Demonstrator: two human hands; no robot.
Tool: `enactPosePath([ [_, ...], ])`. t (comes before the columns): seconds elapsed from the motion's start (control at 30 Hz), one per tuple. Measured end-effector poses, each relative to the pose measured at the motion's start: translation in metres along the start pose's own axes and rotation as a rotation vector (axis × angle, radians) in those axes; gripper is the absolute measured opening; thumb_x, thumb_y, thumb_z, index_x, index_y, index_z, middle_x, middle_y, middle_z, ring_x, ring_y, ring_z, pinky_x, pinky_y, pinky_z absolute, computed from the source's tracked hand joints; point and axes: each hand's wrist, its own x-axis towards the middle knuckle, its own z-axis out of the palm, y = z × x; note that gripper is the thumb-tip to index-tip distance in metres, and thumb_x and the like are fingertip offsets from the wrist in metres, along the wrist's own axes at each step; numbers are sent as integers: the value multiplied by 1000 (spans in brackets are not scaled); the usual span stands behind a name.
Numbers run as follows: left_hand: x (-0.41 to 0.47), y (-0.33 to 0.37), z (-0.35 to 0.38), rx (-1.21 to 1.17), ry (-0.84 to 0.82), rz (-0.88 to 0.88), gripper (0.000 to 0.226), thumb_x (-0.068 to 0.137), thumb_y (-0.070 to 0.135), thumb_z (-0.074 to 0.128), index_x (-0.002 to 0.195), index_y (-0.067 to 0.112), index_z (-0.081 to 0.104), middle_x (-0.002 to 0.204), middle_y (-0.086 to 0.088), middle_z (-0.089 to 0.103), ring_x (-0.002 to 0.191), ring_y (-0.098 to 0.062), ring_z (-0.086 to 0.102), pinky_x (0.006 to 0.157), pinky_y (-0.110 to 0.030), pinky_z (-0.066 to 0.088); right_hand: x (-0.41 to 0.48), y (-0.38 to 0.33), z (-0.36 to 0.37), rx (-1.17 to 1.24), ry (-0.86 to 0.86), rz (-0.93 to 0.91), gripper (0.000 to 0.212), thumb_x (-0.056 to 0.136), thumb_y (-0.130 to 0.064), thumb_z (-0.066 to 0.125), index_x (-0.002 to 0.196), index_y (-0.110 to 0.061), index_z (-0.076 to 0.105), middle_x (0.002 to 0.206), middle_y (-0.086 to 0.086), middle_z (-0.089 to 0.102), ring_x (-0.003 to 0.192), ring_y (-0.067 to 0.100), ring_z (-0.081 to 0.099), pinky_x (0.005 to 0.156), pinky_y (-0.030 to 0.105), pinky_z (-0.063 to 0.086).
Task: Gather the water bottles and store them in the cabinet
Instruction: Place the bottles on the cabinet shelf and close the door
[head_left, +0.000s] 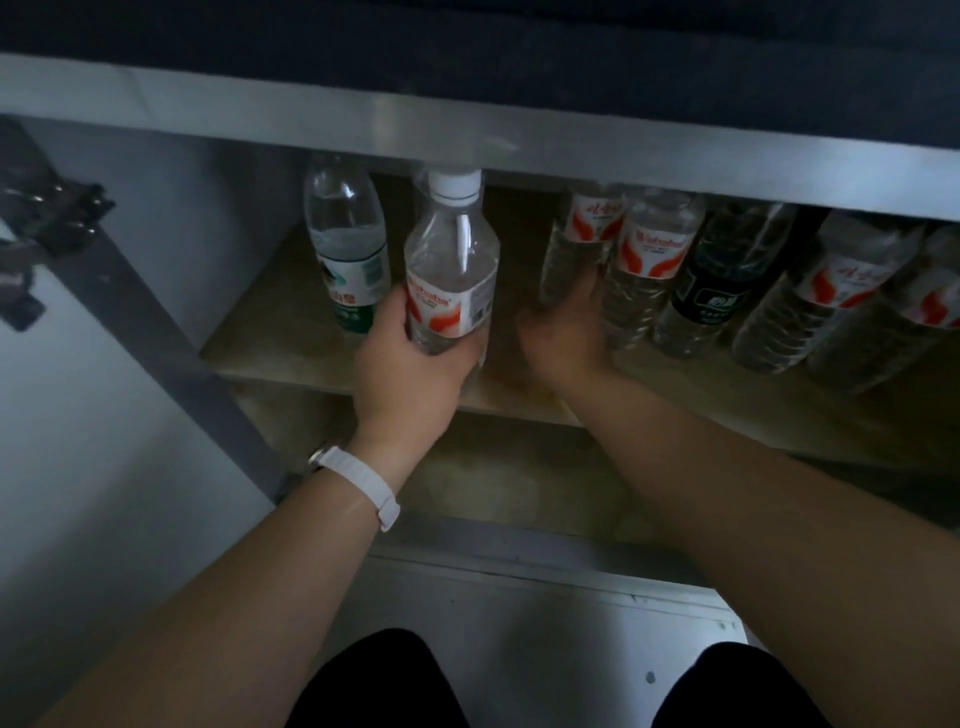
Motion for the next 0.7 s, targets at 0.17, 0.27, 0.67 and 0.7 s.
enactPosePath([
  [0.17,1,-6,-17,-4,12,-15,60,76,32,87,130,33,59,117,21,68,107,3,64,89,-18,52,1,-6,7,21,83,34,97,90,-35,66,155,-15,-4,164,8,2,149,27,6,115,34,8],
  [0.27,-1,-8,-18,-18,-9,-3,60,77,31,86,130,33,58,117,23,67,108,6,63,88,-15,51,5,-15,15,51,135,79,100,87,-36,69,156,-12,0,163,11,2,148,27,5,108,26,0],
  [0.67,-2,-8,-14,25,-39,48,54,81,33,83,124,44,53,116,24,66,109,4,63,89,-16,49,3,-16,20,62,165,-35,95,85,-38,71,154,-15,10,160,9,7,146,31,16,114,39,23],
  [0.7,-1,-7,-15,21,-34,38,54,80,33,83,124,42,54,117,22,66,110,2,63,89,-16,50,3,-16,17,64,166,-66,95,84,-36,72,154,-16,11,160,9,5,147,31,15,115,41,25],
])
